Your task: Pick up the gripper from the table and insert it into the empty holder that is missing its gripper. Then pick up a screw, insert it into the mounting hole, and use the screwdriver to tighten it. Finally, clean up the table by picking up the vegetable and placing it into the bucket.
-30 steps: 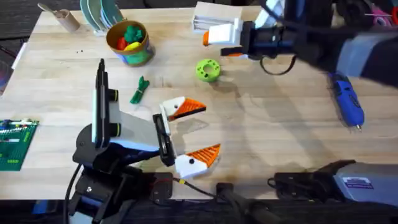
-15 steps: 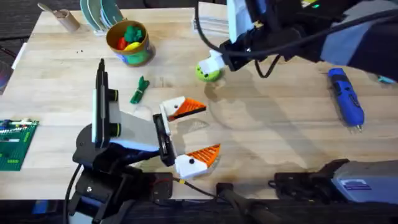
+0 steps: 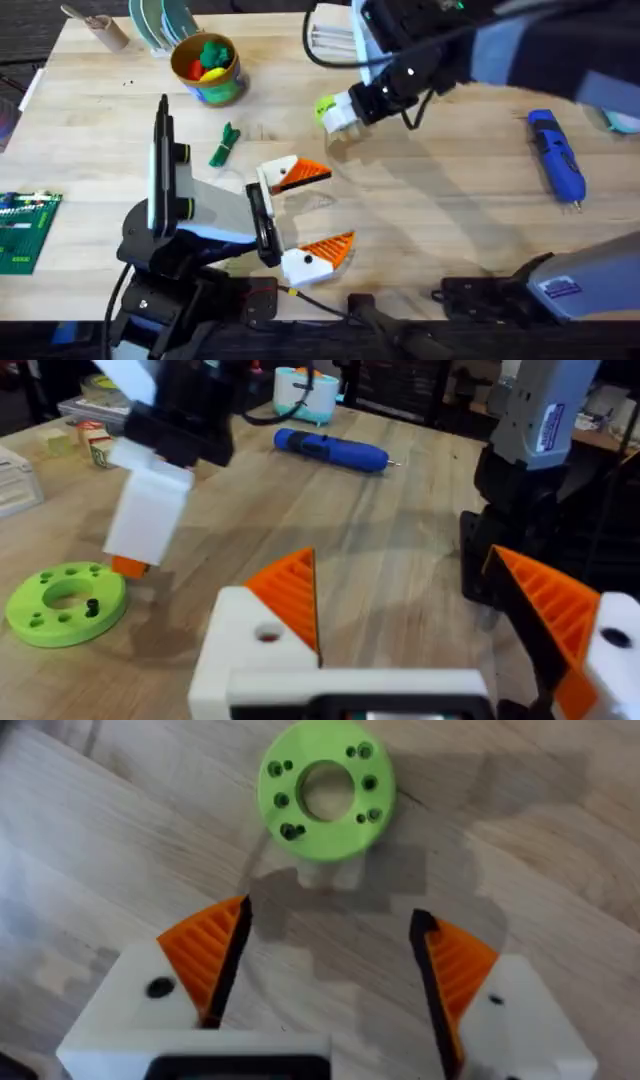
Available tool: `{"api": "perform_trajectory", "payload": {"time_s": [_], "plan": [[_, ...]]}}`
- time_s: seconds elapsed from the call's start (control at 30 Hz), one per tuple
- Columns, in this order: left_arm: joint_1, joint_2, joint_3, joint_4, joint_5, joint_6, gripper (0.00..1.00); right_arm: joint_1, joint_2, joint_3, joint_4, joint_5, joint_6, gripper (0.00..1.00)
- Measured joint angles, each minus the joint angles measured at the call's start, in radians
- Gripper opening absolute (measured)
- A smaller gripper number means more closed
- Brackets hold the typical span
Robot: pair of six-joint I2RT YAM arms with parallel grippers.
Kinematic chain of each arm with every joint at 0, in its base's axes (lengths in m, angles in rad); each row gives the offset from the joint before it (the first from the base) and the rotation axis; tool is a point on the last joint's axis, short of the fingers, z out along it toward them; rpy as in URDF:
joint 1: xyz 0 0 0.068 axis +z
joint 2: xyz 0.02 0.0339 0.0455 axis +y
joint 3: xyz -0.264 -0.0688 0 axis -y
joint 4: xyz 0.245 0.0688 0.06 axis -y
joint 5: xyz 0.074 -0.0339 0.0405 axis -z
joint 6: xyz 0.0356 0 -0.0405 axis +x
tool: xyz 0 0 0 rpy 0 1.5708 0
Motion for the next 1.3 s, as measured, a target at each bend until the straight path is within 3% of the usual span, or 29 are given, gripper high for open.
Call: {"api": "perform_trajectory", "payload": {"time_s": [0.03, 0.13, 0.27, 0.4, 0.63, 0.77, 1.1, 1.3], "plan": [[0.0, 0.0, 0.0, 0.0, 0.0, 0.0, 0.993, 0.006, 0.057, 0.095, -0.052, 0.004, 0.0, 0.992], [0.0, 0.0, 0.0, -0.005, 0.0, 0.0, 0.993, 0.034, 0.124, 0.196, -0.043, 0.008, -0.001, 0.992], [0.0, 0.0, 0.0, -0.005, 0.0, 0.0, 0.993, 0.067, 0.164, 0.205, -0.02, 0.045, -0.004, 0.992], [0.0, 0.0, 0.0, -0.005, 0.0, 0.0, 0.993, 0.122, 0.22, 0.205, -0.021, 0.154, -0.004, 0.991], [0.0, 0.0, 0.0, -0.005, 0.0, 0.0, 0.992, 0.121, 0.224, 0.205, -0.017, 0.177, -0.005, 0.882], [0.0, 0.0, 0.0, -0.005, 0.0, 0.0, 0.992, 0.121, 0.241, 0.205, 0.0, 0.18, -0.004, 0.877], [0.0, 0.0, 0.0, -0.005, 0.0, 0.0, 0.993, 0.121, 0.275, 0.206, 0.003, 0.199, 0.0, 0.536], [0.0, 0.0, 0.0, -0.005, 0.0, 0.0, 0.992, 0.122, 0.275, 0.206, 0.003, 0.2, -0.011, 0.526]]}}
